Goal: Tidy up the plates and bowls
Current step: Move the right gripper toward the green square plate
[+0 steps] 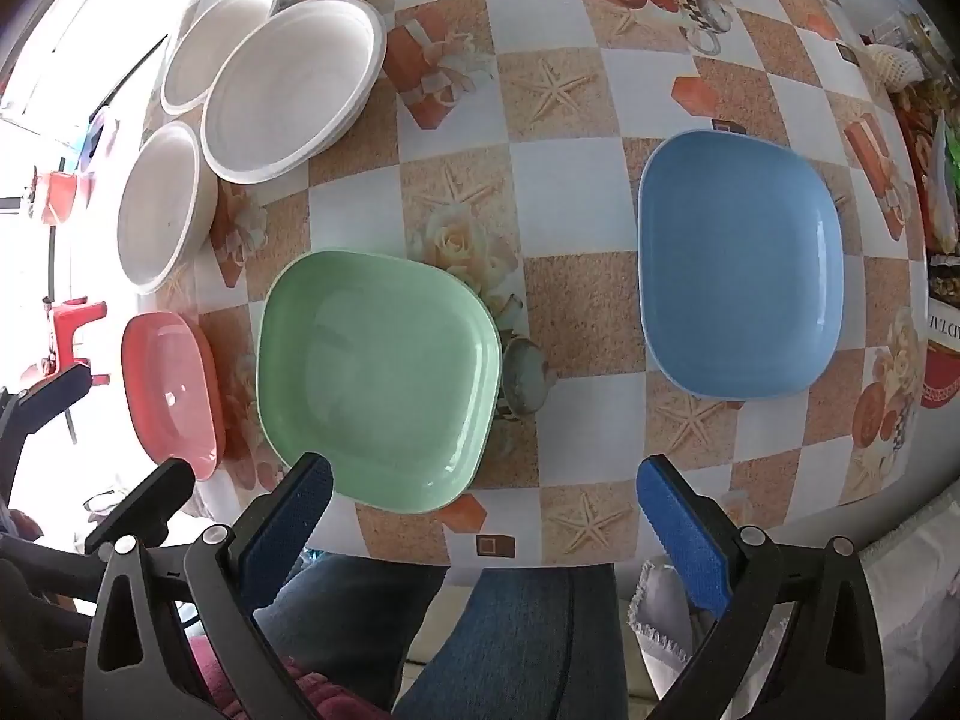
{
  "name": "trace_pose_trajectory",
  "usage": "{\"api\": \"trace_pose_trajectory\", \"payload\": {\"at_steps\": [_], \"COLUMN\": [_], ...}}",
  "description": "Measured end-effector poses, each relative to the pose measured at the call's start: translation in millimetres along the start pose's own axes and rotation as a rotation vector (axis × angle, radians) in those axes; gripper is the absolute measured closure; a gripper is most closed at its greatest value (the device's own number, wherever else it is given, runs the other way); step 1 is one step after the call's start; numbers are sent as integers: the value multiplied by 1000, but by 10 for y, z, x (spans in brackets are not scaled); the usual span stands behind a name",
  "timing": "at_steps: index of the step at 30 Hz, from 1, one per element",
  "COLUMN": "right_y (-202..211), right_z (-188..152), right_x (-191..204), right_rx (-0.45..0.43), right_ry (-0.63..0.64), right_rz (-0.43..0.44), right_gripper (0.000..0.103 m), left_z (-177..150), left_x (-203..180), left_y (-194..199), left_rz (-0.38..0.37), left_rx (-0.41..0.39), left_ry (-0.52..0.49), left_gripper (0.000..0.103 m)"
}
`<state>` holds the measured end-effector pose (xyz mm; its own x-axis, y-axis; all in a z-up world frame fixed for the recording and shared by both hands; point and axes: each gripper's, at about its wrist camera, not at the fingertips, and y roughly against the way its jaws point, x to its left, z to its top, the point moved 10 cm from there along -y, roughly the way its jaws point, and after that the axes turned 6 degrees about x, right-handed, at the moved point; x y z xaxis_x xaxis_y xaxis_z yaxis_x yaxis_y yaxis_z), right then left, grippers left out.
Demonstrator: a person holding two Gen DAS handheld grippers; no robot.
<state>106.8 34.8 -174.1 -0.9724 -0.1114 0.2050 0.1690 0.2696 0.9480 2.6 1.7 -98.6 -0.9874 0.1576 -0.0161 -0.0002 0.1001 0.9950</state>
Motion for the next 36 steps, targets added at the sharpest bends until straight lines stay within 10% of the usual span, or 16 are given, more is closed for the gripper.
{"api": "trace_pose_trajectory", "payload": {"at_steps": [36], "right_y": [-119], "right_z": [35], "right_x": [-30], "right_rx": [-11], "right_ry": [-28], "right_rz": [53], "right_gripper": [1], "left_z": [29], "left_x": [-36], "left_y": [-76], "left_rz": [63], "left_rx": [48], "left_ry": [-39], "left_gripper": [0]}}
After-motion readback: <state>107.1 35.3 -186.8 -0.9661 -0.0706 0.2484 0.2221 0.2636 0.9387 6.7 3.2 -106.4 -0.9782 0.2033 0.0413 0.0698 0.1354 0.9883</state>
